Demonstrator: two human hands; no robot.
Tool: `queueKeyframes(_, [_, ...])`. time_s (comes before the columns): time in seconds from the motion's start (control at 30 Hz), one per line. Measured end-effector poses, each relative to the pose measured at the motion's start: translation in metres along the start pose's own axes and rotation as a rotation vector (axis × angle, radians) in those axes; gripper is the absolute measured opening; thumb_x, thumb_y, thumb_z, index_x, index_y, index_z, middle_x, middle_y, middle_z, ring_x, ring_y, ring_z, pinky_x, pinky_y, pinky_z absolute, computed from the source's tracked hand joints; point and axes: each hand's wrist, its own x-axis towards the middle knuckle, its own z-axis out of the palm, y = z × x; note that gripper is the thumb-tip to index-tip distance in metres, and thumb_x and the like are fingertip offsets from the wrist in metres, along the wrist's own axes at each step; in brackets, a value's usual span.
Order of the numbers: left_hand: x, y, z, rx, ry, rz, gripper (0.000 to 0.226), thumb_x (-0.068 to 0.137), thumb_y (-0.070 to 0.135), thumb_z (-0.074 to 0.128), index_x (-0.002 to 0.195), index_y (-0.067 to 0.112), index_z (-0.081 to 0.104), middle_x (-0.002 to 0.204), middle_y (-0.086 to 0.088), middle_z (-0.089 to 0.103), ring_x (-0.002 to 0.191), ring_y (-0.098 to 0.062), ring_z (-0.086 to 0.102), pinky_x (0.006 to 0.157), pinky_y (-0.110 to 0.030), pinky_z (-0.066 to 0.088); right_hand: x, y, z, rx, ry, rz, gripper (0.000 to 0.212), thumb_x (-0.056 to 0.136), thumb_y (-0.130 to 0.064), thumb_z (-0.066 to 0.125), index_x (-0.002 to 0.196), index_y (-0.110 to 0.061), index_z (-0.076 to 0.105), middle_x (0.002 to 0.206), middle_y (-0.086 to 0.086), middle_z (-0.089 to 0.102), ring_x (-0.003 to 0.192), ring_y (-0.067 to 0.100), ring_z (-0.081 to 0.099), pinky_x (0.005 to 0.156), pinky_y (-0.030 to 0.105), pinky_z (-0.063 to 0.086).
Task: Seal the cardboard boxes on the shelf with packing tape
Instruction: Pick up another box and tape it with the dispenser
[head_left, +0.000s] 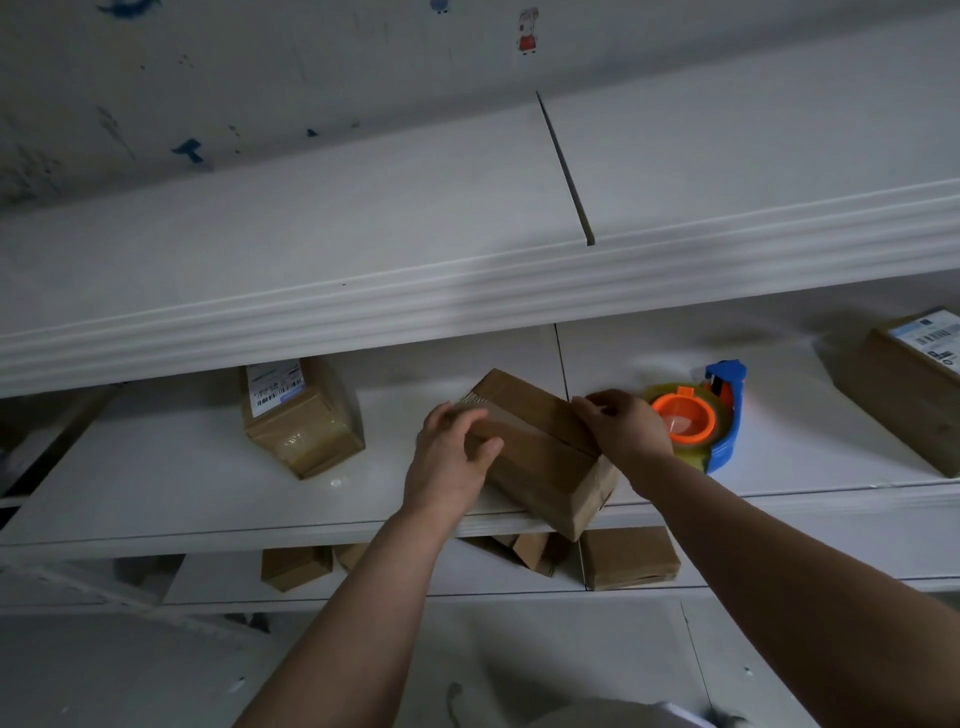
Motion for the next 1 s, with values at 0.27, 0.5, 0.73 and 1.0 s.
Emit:
queueKeyframes(0.27, [0.008,-0.002,-0.004,0.143,-0.012,0.155,0.053,0.095,0.045,0.051,0.142,0.027,0.038,0.154,0.007,0.028,0.141,-0.014,0.023,0.110,-0.035,0.032,-0.010,0.010,0.006,0.228,-0.065,0.033,0.033,0.098,-0.042,0.048,0.118,-0.022,0.063,0.100,-0.001,0.063,0.095,0.019,0.057,0.077,0.032,0.045])
queueKeyframes(0.5, [0.019,0.007,-0.018,0.197,-0.236,0.068,0.062,0.095,0.050,0.049,0.150,0.036,0.024,0.160,0.012,0.011,0.144,-0.020,0.012,0.110,-0.042,0.030,-0.006,0.007,0.000,0.313,-0.141,0.023,0.023,0.095,-0.036,0.056,0.113,-0.023,0.064,0.098,-0.006,0.061,0.095,0.016,0.057,0.079,0.030,0.045])
queueKeyframes(0.73, [0.009,0.032,-0.003,0.519,-0.090,-0.001,0.061,0.091,0.067,0.038,0.139,0.030,0.038,0.139,-0.009,0.034,0.124,-0.032,0.035,0.089,-0.041,0.049,0.015,0.007,-0.009,0.386,-0.016,0.059,0.033,0.098,-0.034,0.051,0.126,-0.019,0.058,0.114,0.001,0.060,0.106,0.019,0.055,0.083,0.028,0.050])
queueKeyframes(1.0, [0.008,0.095,0.008,0.328,0.070,0.199,0.047,0.099,0.040,0.045,0.140,0.019,0.043,0.148,-0.004,0.035,0.137,-0.024,0.029,0.110,-0.039,0.033,0.004,0.036,-0.053,0.475,0.207,0.033,0.046,0.086,0.014,0.041,0.090,-0.023,0.068,0.091,-0.006,0.067,0.090,0.010,0.062,0.094,0.031,0.049])
